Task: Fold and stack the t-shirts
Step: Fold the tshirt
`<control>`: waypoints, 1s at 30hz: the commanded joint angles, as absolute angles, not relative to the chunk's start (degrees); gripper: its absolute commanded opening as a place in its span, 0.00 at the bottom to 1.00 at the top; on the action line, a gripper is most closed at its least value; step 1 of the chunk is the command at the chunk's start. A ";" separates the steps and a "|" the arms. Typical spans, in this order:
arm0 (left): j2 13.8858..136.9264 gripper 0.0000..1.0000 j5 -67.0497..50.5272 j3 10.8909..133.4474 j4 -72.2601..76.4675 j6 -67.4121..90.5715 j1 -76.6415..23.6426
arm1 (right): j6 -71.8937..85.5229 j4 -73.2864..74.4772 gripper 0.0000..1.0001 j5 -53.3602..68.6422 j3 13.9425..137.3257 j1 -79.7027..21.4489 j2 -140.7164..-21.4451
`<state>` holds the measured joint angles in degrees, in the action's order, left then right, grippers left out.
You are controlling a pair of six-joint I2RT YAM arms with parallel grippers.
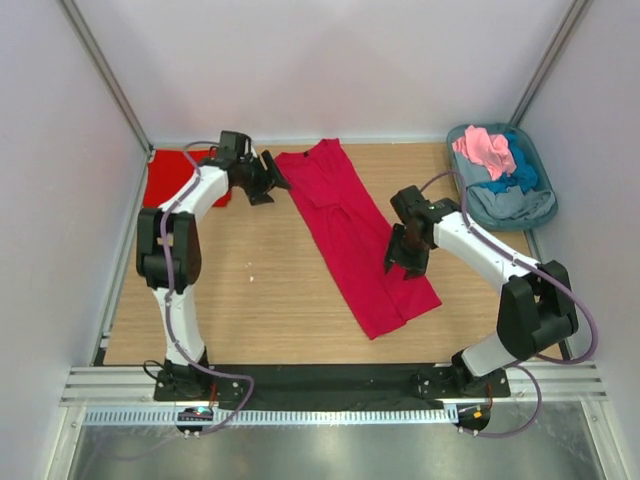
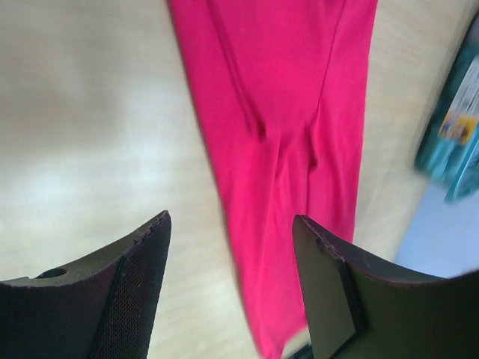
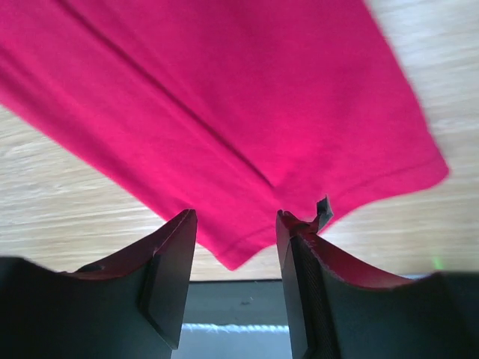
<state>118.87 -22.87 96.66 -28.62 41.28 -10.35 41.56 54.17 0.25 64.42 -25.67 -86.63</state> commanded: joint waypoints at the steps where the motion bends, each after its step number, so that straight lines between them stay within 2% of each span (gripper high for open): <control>1: 111.63 0.67 -23.38 88.00 -32.42 39.90 -14.92 | 34.46 59.41 0.53 2.36 65.66 -20.42 -87.01; 8: 104.25 0.64 -24.87 71.21 -31.29 48.33 -24.67 | 31.73 57.48 0.48 5.97 58.19 -7.67 -87.71; 13: 96.87 0.64 -23.38 62.51 -26.04 58.06 -33.65 | 28.92 59.50 0.48 5.18 59.59 -2.11 -90.00; 21: 92.28 0.64 -15.83 50.64 -11.09 75.92 -51.49 | 30.94 60.73 0.48 12.73 66.00 -1.93 -82.63; 25: 97.28 0.63 -10.65 50.18 -1.77 85.85 -61.41 | 31.11 62.48 0.48 13.54 67.93 -2.63 -78.14; 30: 105.28 0.59 -6.60 53.70 -0.70 94.37 -66.62 | 33.31 61.79 0.48 13.71 65.49 -9.13 -73.58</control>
<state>101.95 -13.17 52.31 -4.64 85.60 -64.73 31.86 60.53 11.31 66.35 -6.07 -76.16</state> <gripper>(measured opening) 0.595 0.483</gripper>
